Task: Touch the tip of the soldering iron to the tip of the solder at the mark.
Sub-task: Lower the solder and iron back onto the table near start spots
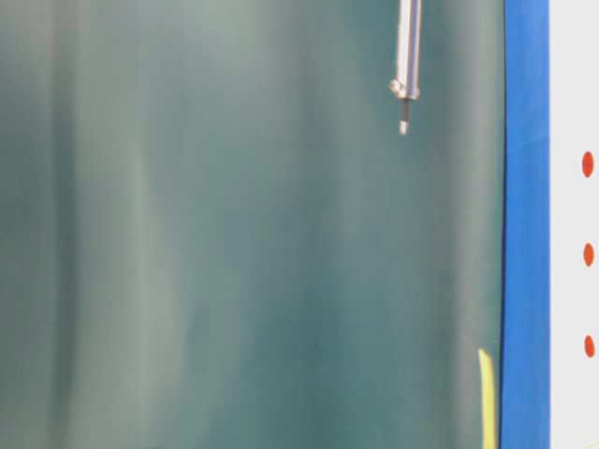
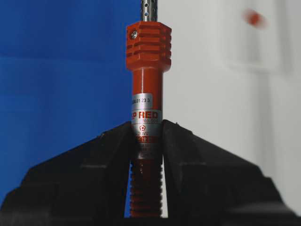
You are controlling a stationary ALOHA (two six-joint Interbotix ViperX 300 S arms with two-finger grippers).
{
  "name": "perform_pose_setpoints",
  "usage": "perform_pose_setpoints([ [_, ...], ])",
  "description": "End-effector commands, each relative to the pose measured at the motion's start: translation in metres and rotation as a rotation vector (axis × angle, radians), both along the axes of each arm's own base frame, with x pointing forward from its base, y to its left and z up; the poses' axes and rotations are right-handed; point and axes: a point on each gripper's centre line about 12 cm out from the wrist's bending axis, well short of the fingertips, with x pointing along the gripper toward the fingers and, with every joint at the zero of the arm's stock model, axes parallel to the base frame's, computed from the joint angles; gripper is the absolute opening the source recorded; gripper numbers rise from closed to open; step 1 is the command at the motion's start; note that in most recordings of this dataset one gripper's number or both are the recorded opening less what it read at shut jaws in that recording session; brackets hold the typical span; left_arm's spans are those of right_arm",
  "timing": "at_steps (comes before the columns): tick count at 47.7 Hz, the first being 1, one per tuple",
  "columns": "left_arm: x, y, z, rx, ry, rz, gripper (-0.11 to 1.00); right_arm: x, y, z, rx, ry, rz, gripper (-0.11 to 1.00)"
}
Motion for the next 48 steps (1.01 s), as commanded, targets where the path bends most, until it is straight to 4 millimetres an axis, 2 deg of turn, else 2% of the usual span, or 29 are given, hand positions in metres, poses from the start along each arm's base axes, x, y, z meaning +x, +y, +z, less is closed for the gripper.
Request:
perform_pose_setpoints([
  [1,-0.004,-0.024,0.005,-0.031,-0.057,-0.068,0.01,0.006,0.020,0.004,0.027,-0.028,0.069,0.07],
  [8,-0.008,-0.054,-0.015,-0.057,-0.089,-0.155,0.01,0.016,0.046,-0.016,0.064,0.024,0.132,0.07],
  [11,-0.008,-0.060,-0.026,-0.061,-0.097,-0.173,0.01,0.021,0.053,-0.027,0.071,0.044,0.143,0.07],
  [21,-0.001,-0.078,-0.079,-0.051,-0.051,-0.217,0.01,0.044,0.080,-0.074,0.079,0.106,0.192,0.07],
  [29,0.010,-0.092,-0.107,-0.033,0.000,-0.239,0.01,0.061,0.097,-0.107,0.102,0.144,0.194,0.07],
  [38,0.015,-0.098,-0.119,-0.013,0.026,-0.257,0.01,0.070,0.104,-0.132,0.118,0.215,0.157,0.07],
  [48,0.012,-0.097,-0.120,-0.007,0.045,-0.257,0.01,0.071,0.105,-0.134,0.131,0.232,0.137,0.07],
])
